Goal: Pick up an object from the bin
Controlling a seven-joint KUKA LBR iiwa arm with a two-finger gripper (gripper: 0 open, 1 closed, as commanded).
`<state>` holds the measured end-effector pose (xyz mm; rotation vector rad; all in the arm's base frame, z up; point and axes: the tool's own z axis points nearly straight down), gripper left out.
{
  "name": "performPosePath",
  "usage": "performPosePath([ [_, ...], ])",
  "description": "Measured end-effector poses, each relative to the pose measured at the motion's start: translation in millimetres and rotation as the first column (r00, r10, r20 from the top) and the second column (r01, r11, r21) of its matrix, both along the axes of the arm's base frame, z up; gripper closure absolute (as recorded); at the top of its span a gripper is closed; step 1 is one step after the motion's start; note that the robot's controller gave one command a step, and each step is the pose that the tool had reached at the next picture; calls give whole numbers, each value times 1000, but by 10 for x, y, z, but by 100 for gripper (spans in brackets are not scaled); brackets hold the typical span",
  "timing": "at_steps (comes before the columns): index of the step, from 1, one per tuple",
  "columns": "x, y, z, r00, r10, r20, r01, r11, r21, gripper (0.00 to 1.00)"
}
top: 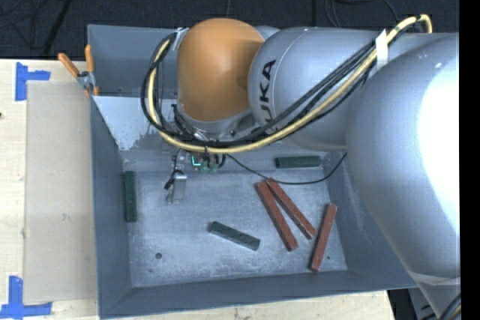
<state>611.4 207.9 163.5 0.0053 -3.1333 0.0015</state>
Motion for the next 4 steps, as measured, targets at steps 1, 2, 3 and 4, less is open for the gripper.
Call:
performPosePath([
  [1,-516,-439,-183,995,-99,1,99,995,-2,0],
  [2,-1005,-940,-947,991,-132,-4,132,991,-5,0],
  [3,-767,-1582,-933,975,224,9,-224,975,-1,0],
  [4,-771,-1564,-932,975,223,8,-223,975,2,100],
])
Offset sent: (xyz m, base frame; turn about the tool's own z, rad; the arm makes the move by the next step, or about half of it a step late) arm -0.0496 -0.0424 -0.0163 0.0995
